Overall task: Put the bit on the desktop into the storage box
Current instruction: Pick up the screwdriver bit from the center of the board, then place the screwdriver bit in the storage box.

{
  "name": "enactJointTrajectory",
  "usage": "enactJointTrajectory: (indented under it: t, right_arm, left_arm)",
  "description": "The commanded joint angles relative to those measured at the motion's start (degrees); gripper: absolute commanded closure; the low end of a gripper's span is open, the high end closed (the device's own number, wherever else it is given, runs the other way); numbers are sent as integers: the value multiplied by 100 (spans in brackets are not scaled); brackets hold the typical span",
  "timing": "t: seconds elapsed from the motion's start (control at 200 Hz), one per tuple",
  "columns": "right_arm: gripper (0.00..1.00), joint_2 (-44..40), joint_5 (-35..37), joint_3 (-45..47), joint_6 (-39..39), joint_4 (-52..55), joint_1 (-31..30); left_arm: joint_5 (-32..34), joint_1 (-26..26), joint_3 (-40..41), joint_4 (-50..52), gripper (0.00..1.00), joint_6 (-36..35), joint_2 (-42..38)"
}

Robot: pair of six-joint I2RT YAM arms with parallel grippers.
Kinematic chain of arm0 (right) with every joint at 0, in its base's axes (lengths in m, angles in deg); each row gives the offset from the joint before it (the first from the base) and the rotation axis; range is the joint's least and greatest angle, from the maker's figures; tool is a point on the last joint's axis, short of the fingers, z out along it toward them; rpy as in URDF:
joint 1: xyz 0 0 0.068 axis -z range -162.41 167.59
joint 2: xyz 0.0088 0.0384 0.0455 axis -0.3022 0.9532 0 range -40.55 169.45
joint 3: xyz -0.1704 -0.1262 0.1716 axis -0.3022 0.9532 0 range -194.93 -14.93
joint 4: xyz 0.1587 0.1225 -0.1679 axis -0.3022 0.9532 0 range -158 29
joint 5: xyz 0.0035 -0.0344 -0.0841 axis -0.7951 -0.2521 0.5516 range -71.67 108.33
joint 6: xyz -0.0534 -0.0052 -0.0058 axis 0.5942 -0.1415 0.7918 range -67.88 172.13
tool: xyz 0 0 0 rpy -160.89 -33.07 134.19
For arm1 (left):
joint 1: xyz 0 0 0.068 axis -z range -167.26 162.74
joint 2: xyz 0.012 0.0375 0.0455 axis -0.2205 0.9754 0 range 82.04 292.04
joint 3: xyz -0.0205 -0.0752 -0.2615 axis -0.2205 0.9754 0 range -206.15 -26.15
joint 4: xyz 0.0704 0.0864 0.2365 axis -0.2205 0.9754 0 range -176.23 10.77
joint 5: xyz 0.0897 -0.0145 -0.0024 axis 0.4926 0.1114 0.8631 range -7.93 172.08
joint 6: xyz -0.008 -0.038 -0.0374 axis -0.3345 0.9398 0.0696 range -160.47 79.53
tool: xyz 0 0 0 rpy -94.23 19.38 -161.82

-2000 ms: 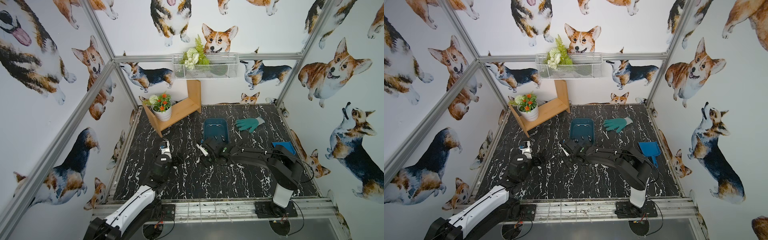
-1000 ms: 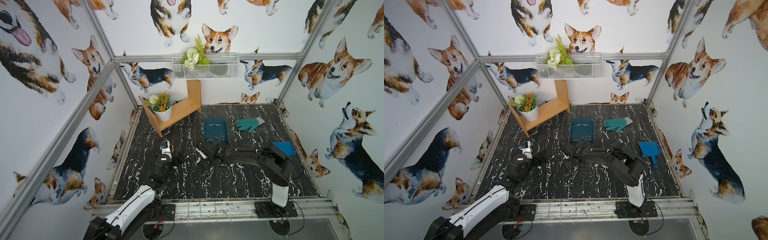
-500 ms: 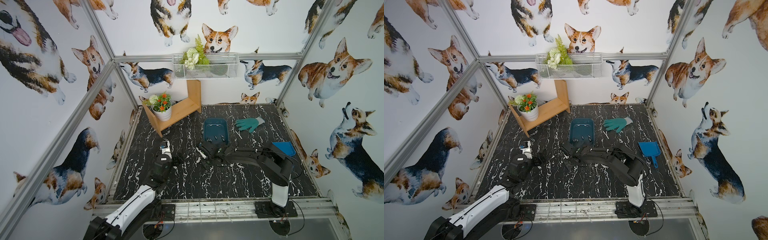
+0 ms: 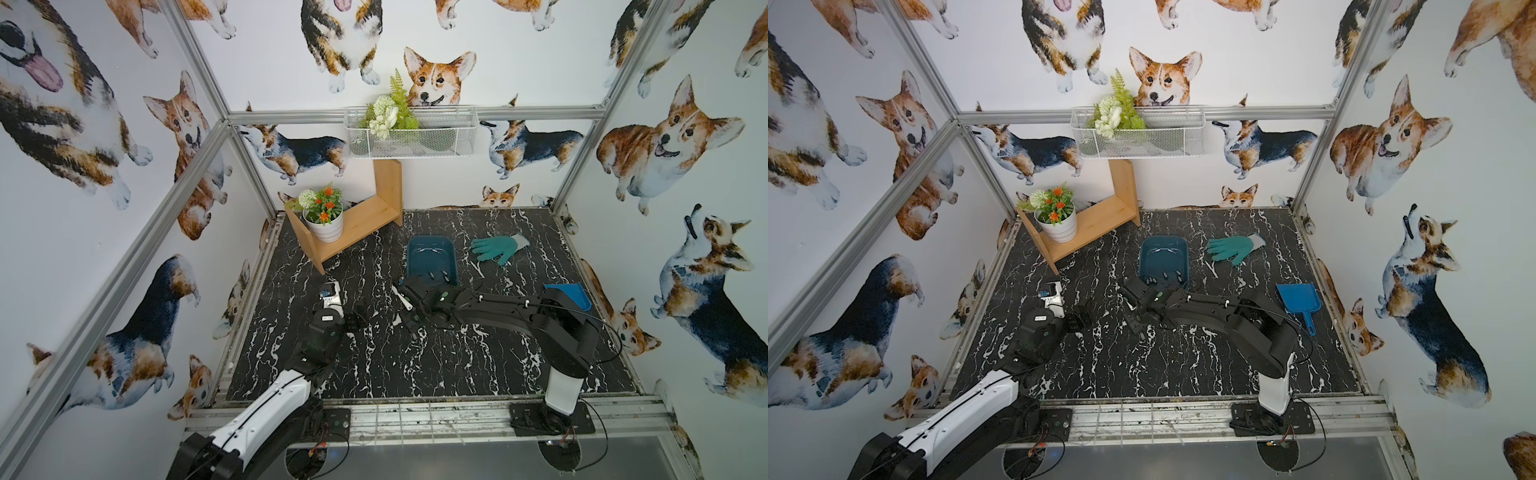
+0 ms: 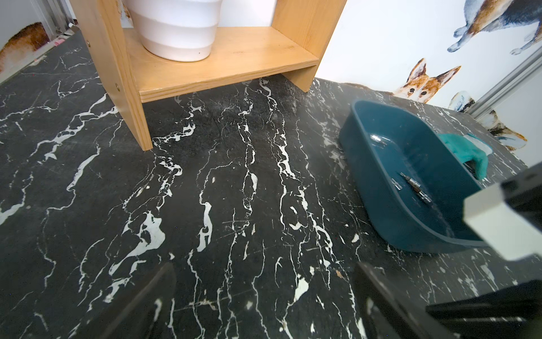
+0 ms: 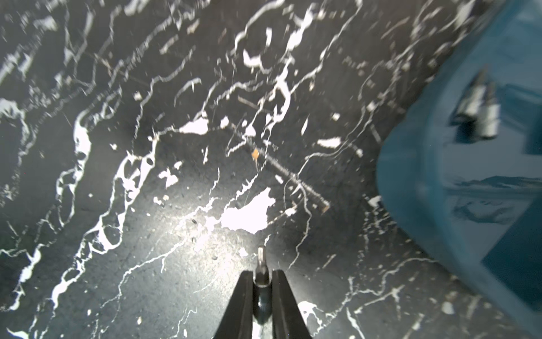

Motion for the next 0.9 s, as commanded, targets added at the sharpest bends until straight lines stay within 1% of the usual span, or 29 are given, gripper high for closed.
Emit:
enactJointTrajectory:
  t: [0.0, 0.135, 0.29, 0.485, 0.646, 0.836, 0.871, 0.896]
  right_arm:
    - [84, -198, 406, -98, 98, 26, 45]
    - [84, -491, 505, -108, 233, -99, 370]
    - [84, -757, 449, 29, 434, -399, 1079]
    - [85, -669, 230, 55, 641, -690, 1754]
    - [85, -440, 73, -19, 674, -885, 2021]
    - [85, -171, 29, -180, 654, -914, 2115]
    - [84, -155, 30, -198, 657, -914, 2118]
    - [79, -151, 30, -204, 645, -912, 2116]
  left_arm:
    - [-20, -2, 8, -160, 0, -26, -17]
    - [-74, -1, 6, -179, 0, -59, 4]
    - [-96, -3, 4, -182, 0, -73, 30]
    - [-95, -5, 6, -191, 0, -72, 57]
    - [-77, -3, 4, -192, 0, -81, 78]
    - [-75, -7, 4, -206, 0, -77, 116]
    - [-78, -7, -1, -207, 0, -76, 127]
    - [-74, -7, -1, -200, 0, -81, 126]
